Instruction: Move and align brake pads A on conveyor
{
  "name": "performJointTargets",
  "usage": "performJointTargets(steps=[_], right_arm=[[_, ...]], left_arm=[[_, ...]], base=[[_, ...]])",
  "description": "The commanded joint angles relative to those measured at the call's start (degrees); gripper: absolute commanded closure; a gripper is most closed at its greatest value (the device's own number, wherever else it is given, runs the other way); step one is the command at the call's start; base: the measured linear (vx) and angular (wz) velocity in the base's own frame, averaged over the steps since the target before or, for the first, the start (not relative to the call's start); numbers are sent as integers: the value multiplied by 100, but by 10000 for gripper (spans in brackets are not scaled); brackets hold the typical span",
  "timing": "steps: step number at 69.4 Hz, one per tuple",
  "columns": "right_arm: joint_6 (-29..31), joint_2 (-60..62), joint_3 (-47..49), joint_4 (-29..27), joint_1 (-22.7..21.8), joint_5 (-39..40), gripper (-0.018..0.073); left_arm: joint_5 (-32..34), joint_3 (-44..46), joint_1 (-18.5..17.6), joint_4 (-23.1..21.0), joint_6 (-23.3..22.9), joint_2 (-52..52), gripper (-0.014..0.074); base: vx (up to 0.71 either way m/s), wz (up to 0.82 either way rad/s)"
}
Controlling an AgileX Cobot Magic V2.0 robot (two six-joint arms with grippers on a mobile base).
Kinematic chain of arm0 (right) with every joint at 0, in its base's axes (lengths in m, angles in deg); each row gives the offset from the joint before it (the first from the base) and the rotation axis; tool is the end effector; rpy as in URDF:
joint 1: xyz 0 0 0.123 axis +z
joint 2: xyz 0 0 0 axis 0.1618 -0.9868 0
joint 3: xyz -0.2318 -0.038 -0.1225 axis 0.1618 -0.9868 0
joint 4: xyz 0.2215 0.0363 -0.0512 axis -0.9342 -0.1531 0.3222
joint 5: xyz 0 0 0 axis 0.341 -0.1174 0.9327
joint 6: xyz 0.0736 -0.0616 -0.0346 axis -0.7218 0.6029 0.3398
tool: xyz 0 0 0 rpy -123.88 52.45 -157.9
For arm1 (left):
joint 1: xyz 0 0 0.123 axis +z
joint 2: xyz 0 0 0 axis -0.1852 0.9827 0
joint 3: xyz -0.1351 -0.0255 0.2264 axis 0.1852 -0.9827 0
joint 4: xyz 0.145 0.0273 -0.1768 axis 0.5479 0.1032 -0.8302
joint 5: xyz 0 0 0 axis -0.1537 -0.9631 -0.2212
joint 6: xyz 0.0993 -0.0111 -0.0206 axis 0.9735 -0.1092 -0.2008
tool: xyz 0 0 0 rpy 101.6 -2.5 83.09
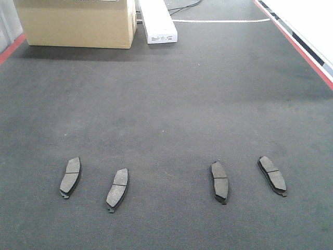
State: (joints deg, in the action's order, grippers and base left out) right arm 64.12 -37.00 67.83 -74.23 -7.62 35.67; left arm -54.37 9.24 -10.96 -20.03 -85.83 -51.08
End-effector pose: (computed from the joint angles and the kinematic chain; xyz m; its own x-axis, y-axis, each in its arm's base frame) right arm 0.0597 -0.0003 0.2402 0.0272 -0.0882 -0.9957 -0.0082 0.9960 -0.0885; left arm 0.0659 0.0004 0.1922 -0.0641 -0.0523 -0.9966 -0.0063 0.9986 -0.0520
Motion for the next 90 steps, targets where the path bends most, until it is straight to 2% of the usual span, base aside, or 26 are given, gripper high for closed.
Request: performJointTargets(steps=[1, 12, 90], right_arm=[[71, -46, -319, -40, -40, 968, 571], [-40, -46, -1064, -253, -40, 1682, 571], [-65, 219, -1043, -358, -40, 1571, 571]], left_arm=[[385, -91, 2, -51, -11, -81, 602], [385, -91, 2, -51, -11, -81, 602], [385, -91, 2, -51, -11, -81, 602]], base=[[0, 0], [0, 0], [0, 0]])
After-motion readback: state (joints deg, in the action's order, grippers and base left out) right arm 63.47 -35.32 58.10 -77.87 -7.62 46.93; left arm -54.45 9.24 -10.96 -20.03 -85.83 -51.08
